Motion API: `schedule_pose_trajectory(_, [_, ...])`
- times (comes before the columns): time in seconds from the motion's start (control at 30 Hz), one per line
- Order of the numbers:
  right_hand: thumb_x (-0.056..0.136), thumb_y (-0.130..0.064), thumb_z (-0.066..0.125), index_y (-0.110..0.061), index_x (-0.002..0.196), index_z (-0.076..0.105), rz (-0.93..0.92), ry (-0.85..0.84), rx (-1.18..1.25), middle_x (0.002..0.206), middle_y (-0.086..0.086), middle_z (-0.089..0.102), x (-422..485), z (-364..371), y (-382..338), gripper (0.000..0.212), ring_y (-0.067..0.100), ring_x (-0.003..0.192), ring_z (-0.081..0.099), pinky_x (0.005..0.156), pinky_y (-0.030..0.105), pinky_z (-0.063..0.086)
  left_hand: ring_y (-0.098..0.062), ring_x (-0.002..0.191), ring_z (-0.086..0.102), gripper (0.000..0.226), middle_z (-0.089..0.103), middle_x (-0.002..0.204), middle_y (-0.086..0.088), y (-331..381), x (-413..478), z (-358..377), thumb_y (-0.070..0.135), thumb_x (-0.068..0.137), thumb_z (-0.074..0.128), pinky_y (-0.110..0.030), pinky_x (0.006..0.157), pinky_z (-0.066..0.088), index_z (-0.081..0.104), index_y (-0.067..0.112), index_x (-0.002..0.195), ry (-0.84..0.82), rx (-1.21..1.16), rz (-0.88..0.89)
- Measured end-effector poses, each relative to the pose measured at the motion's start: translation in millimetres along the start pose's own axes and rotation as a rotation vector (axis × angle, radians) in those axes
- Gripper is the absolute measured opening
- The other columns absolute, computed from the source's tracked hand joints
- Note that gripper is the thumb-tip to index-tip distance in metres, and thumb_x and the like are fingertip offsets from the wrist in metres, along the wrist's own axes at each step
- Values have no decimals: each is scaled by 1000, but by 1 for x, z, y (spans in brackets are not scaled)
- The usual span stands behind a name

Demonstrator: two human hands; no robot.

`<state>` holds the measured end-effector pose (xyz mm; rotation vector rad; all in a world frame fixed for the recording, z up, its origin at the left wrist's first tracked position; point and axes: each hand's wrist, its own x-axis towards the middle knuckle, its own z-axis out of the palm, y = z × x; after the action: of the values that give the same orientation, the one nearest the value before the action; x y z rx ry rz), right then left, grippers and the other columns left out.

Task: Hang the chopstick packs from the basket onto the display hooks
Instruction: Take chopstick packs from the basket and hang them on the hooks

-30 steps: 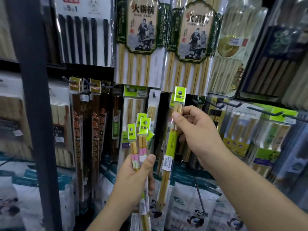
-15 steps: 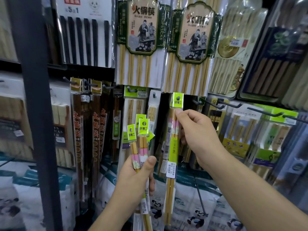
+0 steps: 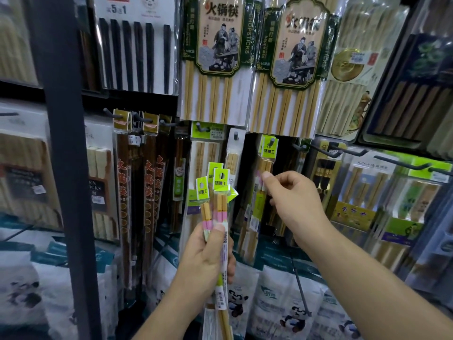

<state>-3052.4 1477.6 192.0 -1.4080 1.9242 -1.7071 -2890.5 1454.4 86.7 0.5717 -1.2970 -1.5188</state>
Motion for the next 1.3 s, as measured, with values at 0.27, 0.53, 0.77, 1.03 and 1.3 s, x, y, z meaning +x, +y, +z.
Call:
schedule_pose_trajectory(0.27, [92, -43, 69, -19, 79, 70, -44, -277, 52, 75, 9, 66, -42, 12, 2, 28, 5, 60, 57, 55, 17, 49, -18, 49, 62, 29, 64, 63, -7, 6, -4, 8, 58, 80, 63, -30, 45, 53, 66, 33, 93, 19, 58, 55])
schedule_pose_trajectory(0.53, [97, -29, 67, -12, 85, 69, -115, -209, 117, 72, 12, 62, -39, 11, -7, 21, 12, 64, 55, 57, 21, 47, -17, 58, 69, 29, 72, 71, -6, 3, -7, 13, 58, 79, 64, -27, 50, 56, 67, 35, 96, -18, 66, 93])
schedule_pose_trajectory(0.77, [104, -29, 54, -24, 77, 70, -167, -54, 197, 74, 6, 69, -16, -4, -28, 32, 11, 65, 60, 59, 24, 48, -29, 95, 70, 37, 72, 97, -12, -7, 1, 3, 65, 81, 60, -44, 90, 57, 68, 29, 83, 97, 111, 57])
schedule_pose_trajectory(1.03, [106, -22, 53, -11, 72, 65, -222, 8, 196, 53, -9, 60, 2, -4, -36, 38, -1, 48, 54, 49, 11, 43, -19, 53, 51, 52, 59, 69, -3, -1, 2, 1, 53, 85, 62, -29, 49, 48, 53, 4, 94, 14, 35, 57])
schedule_pose_trajectory(1.3, [103, -30, 56, -10, 74, 69, -159, 17, 141, 64, 4, 70, 7, 0, -29, 37, 17, 60, 65, 64, 25, 54, -12, 49, 41, 48, 53, 70, -1, -2, 1, 0, 60, 83, 64, -25, 43, 38, 53, 14, 90, -19, -2, 47])
